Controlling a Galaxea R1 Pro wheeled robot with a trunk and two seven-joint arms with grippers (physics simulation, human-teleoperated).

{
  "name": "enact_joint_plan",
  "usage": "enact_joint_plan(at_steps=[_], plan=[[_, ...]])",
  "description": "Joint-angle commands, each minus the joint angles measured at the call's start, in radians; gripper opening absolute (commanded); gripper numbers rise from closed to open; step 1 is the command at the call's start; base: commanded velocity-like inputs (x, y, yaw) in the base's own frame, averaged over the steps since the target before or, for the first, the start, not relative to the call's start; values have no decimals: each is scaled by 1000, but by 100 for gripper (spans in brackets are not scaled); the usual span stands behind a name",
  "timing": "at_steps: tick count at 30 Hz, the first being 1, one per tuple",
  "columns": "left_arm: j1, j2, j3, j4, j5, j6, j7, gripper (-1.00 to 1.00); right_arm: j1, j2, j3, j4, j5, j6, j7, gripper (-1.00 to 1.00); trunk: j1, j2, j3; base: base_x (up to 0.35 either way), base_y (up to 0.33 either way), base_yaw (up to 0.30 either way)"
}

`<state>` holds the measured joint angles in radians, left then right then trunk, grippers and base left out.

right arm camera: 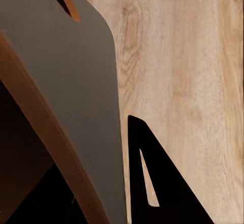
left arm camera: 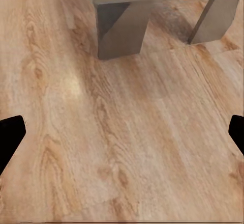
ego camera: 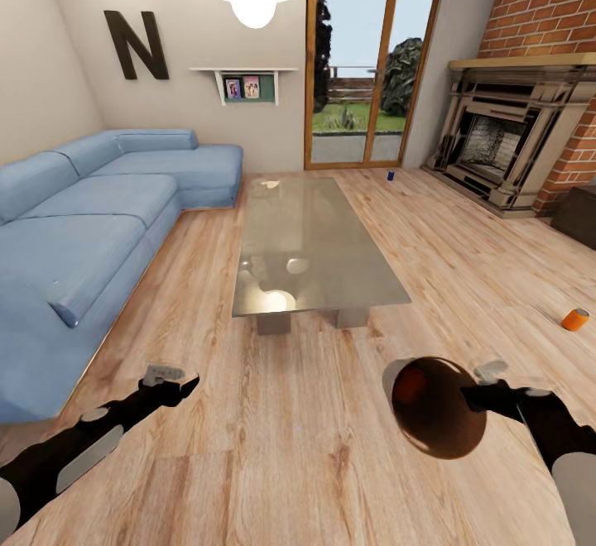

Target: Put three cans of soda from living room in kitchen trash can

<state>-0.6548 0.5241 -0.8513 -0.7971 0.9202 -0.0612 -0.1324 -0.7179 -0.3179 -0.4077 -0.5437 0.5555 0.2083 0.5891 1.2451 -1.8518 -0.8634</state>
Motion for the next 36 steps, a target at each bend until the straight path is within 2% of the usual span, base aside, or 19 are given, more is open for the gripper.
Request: enact_joint_plan(at_steps=[1, 2, 3, 6, 7, 8, 10, 11, 13, 14, 18, 23, 36], plan=[[5, -4, 0, 10, -4, -6, 1, 100, 15, 0, -18, 0, -5, -29, 2, -100, 0, 0, 0, 0, 0, 0], [9, -6, 0, 20, -8, -9, 2, 100, 28, -1, -37, -1, -5, -53, 1, -100, 0, 0, 0, 0, 0, 0], [18, -10, 0, 40, -15, -18, 4, 100, 56, -1, -77, -2, -6, -98, 2, -100, 0, 0, 0, 0, 0, 0], [29, -17, 0, 65, -20, -44, 6, 100, 105, -1, -135, -2, -6, -181, 2, -100, 0, 0, 0, 0, 0, 0], [36, -28, 0, 81, -23, -66, 7, 100, 154, 0, -178, 3, -7, -282, -3, -100, 0, 0, 0, 0, -6, 0], [37, -33, 0, 85, -24, -71, 7, 100, 166, 1, -192, 4, -8, -311, -4, -100, 0, 0, 0, 0, -23, 0], [40, -61, 0, 94, -25, -81, 9, 100, 196, 2, -248, 7, -7, -383, -6, -100, 0, 0, 0, 0, -131, 0], [41, -76, 0, 96, -26, -83, 9, 100, 203, 3, -273, 4, -8, -401, -5, -100, 0, 0, 0, 0, -209, 0], [42, -89, 0, 100, -27, -84, 12, 100, 208, 3, -299, 1, -8, -412, -4, -100, 0, 0, 1, 0, -231, 0], [42, -100, 0, 115, -27, -86, 18, 100, 211, 2, -329, 0, -8, -419, -3, -100, 0, 0, 1, 0, -250, -28], [43, -124, 0, 162, -30, -89, 31, 100, 215, 2, -401, -2, -8, -425, 3, -100, 0, 0, 5, 0, -213, -115], [43, -144, -1, 182, -32, -92, 36, 100, 216, 3, -424, -2, -7, -423, 7, -100, 0, 0, 9, 0, -206, -195], [43, -148, -1, 188, -32, -94, 40, 100, 216, 3, -429, -2, -6, -423, 9, -100, 0, 0, 21, 38, -276, -220]])
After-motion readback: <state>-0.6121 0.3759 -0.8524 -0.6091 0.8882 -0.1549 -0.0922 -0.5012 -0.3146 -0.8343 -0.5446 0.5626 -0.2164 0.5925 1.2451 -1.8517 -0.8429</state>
